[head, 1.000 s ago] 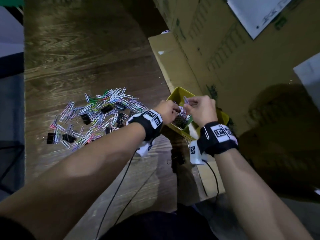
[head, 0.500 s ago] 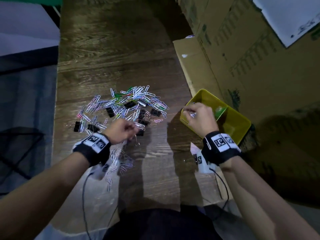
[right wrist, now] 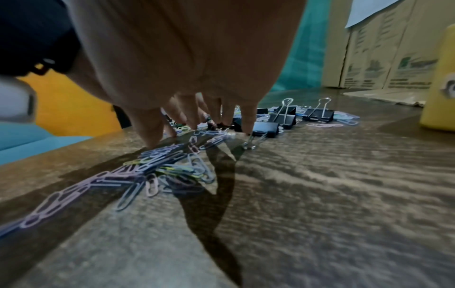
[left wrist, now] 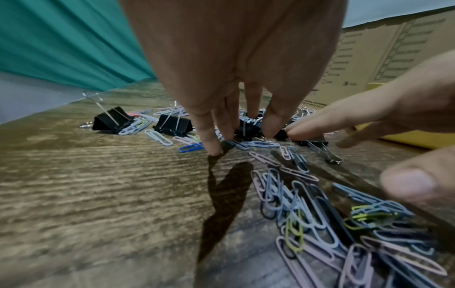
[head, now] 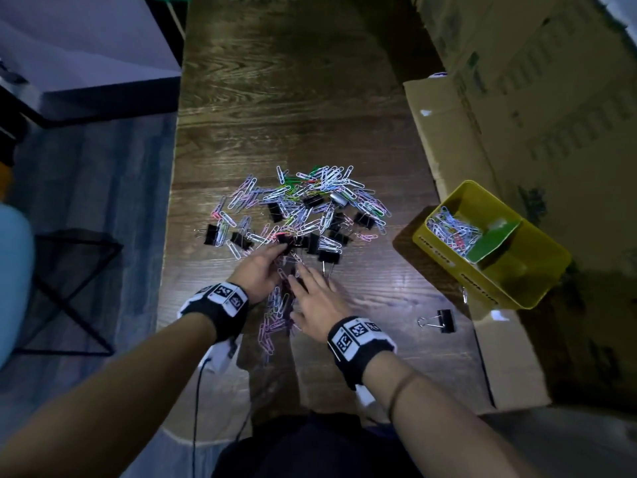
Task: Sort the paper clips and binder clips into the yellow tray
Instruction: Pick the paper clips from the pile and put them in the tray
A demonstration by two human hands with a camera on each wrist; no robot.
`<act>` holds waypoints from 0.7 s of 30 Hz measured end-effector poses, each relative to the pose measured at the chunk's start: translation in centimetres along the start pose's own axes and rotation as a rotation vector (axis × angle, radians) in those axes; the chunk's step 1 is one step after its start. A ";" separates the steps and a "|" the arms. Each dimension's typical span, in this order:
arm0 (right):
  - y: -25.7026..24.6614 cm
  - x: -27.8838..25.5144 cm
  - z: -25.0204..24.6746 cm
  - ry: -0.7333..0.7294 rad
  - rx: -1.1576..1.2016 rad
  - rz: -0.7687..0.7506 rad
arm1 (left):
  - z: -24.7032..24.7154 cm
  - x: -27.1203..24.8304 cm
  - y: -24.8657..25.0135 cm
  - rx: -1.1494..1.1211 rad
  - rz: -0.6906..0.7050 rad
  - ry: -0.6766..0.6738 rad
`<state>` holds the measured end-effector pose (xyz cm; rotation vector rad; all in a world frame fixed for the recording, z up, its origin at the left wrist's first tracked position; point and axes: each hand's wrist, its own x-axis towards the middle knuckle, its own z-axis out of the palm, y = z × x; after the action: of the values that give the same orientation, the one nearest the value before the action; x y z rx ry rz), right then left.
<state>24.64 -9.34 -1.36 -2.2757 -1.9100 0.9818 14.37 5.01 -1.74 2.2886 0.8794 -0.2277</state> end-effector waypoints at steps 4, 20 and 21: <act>-0.4 -0.4 1.8 -0.021 -0.071 -0.019 | 1.2 -0.6 -0.3 0.121 0.081 -0.030; 0.6 1.9 -0.1 0.017 -0.052 0.049 | 1.2 -0.3 0.4 0.454 0.170 -0.203; 0.7 1.8 0.0 0.006 -0.059 0.053 | 1.2 -0.3 0.3 0.467 0.187 -0.208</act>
<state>25.32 -7.88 -2.44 -2.3706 -1.9111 0.9348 14.45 3.88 -2.39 2.6924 0.5396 -0.6312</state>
